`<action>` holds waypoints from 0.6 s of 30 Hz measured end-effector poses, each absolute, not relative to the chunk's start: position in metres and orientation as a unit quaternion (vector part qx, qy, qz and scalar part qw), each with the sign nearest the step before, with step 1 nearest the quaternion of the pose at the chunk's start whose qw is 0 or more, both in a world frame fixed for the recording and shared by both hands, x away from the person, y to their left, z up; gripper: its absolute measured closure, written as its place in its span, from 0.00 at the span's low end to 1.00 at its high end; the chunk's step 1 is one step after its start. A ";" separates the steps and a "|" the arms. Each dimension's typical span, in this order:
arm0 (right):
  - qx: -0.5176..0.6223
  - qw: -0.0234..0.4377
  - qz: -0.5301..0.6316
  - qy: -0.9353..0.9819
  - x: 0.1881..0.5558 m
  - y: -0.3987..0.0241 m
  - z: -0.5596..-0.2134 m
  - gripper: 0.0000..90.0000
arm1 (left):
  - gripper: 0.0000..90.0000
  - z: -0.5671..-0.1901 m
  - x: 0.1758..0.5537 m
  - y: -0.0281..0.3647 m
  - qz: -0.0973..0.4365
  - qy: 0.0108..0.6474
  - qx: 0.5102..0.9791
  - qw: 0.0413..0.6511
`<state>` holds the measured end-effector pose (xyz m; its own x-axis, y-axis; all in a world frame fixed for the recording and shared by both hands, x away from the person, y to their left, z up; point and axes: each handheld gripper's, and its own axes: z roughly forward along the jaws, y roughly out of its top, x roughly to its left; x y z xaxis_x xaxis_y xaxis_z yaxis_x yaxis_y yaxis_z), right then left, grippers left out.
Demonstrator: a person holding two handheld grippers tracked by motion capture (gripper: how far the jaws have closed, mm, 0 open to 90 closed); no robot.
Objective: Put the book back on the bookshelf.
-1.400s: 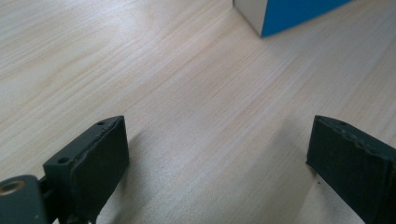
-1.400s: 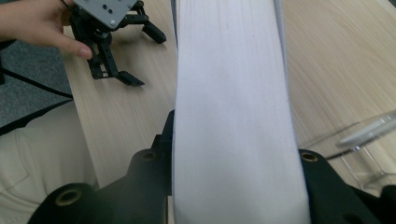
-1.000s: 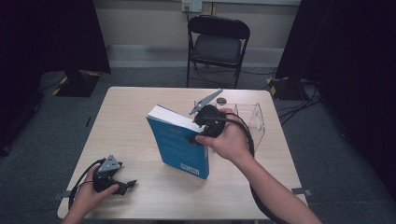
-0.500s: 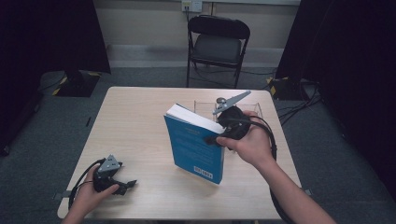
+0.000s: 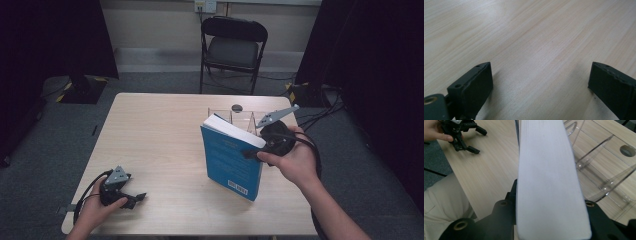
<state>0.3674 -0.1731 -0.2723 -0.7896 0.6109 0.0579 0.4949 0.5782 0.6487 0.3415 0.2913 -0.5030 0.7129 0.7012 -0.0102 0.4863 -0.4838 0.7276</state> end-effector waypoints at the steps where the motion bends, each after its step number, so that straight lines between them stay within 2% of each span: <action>1: 0.312 0.089 0.339 0.883 0.366 -0.175 -0.273 0.70 | 0.06 -0.503 0.342 0.291 0.146 0.350 0.849 0.369; 18: 0.332 0.107 0.332 0.876 0.351 -0.201 -0.292 0.69 | 0.06 -0.503 0.342 0.292 0.145 0.349 0.851 0.365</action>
